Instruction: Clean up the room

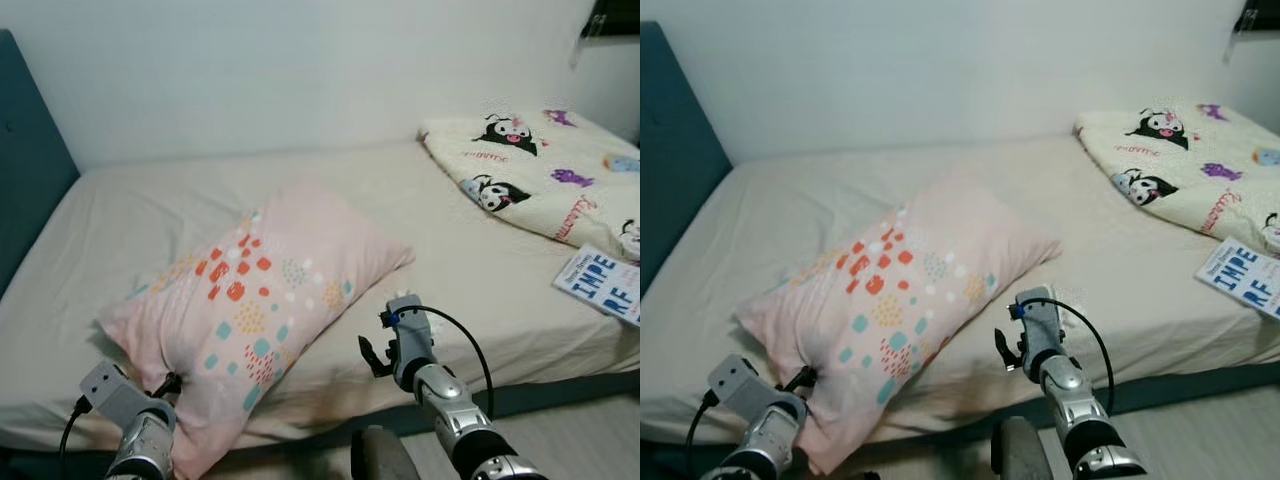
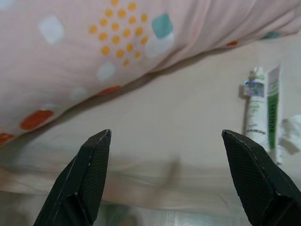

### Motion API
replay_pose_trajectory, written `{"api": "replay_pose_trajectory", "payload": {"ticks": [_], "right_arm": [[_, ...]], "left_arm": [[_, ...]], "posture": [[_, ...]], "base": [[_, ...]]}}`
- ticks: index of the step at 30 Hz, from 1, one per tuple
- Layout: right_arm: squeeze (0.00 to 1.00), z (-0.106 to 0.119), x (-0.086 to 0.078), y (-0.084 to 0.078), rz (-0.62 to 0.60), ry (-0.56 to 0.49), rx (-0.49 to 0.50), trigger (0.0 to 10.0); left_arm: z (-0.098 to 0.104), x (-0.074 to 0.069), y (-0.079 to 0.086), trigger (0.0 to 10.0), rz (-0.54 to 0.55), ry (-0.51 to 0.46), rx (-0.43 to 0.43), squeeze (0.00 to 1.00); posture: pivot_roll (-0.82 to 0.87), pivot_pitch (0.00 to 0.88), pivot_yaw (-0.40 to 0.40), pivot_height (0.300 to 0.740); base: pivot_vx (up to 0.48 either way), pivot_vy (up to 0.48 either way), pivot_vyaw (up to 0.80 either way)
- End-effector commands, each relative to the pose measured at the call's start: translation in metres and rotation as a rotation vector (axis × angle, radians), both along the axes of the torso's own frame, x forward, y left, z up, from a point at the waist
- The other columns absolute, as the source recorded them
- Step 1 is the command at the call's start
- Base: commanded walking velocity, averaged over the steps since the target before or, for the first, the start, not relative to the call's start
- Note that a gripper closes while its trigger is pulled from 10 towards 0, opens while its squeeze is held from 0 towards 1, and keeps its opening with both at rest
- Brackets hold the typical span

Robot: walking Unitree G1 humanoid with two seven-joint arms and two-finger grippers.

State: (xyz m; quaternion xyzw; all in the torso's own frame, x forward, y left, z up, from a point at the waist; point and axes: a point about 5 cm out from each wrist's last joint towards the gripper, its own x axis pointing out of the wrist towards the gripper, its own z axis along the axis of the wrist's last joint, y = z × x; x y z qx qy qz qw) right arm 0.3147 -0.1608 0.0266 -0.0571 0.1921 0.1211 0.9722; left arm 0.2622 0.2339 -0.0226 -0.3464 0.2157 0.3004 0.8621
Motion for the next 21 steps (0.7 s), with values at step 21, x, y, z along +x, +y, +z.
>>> {"api": "replay_pose_trajectory", "payload": {"ticks": [21], "right_arm": [[0.0, 0.001, -0.002, 0.005, 0.009, -0.01, 0.092, 10.0]], "left_arm": [[0.032, 0.033, -0.016, 10.0, -0.055, -0.499, -0.369, 0.0]], "posture": [[-0.16, 0.027, 0.025, 0.546]], "base": [[0.0, 0.0, 0.0]]}}
